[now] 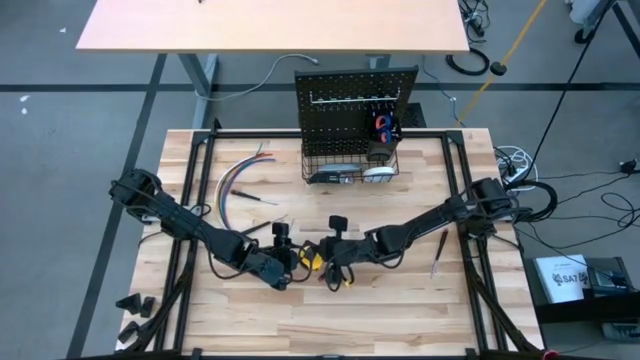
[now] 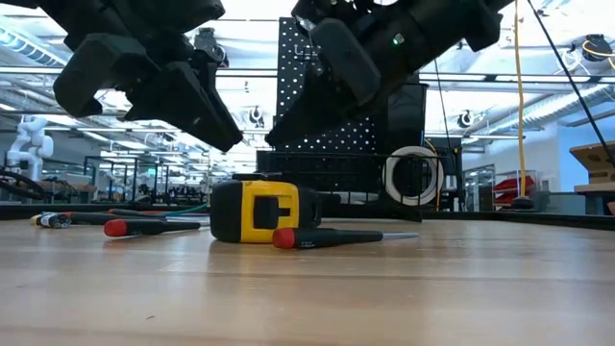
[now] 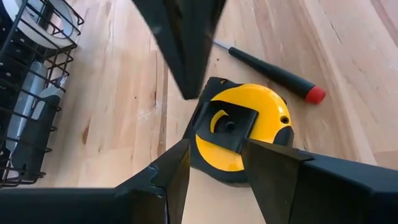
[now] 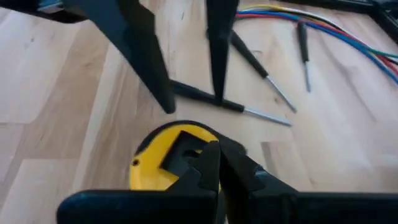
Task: Hang tools onto peg board
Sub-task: Hang the yellow tape measure on the pegboard
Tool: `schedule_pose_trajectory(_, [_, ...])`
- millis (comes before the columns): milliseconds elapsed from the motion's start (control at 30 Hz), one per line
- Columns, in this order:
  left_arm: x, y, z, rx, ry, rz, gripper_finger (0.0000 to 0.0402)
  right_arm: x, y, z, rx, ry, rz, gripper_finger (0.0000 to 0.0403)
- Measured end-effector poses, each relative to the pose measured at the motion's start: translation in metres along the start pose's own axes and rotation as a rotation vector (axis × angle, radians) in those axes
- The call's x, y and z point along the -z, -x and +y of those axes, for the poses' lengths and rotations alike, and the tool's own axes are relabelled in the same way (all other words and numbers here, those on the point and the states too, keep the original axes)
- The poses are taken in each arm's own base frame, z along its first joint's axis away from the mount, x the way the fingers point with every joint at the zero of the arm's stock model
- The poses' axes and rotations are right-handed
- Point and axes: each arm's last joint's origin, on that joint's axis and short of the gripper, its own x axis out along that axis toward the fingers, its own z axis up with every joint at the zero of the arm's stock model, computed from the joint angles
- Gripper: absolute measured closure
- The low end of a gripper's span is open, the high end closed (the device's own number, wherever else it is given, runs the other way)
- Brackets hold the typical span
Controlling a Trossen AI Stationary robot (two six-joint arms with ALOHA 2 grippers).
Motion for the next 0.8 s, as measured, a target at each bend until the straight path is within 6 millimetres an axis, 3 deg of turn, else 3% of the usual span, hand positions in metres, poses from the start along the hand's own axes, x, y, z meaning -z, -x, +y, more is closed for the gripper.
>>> schedule_pose_trajectory(800, [0.001, 0.0, 0.0, -0.001, -0.006, 0.012, 0.0249, 0.017, -0.02, 0.0, 0.019, -0.015, 0.043, 0.0403])
